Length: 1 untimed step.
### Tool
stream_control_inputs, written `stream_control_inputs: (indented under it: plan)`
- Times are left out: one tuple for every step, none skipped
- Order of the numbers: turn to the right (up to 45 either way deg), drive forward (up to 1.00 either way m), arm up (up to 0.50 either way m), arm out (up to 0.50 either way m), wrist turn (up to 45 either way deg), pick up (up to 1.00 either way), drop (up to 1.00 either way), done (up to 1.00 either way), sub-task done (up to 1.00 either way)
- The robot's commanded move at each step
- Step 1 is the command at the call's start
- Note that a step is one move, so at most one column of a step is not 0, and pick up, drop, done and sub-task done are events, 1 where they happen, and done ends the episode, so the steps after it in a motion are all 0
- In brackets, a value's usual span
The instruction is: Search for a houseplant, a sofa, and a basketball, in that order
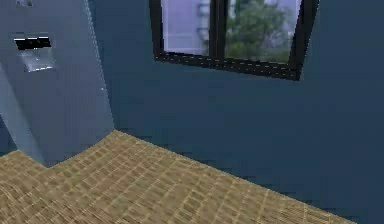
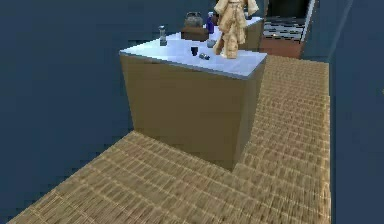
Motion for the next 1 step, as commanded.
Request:
stream_control_inputs:
  plan:
    - [30.0,0.0,0.0,0.0,0.0,0.0,0.0,0.0,0.0]
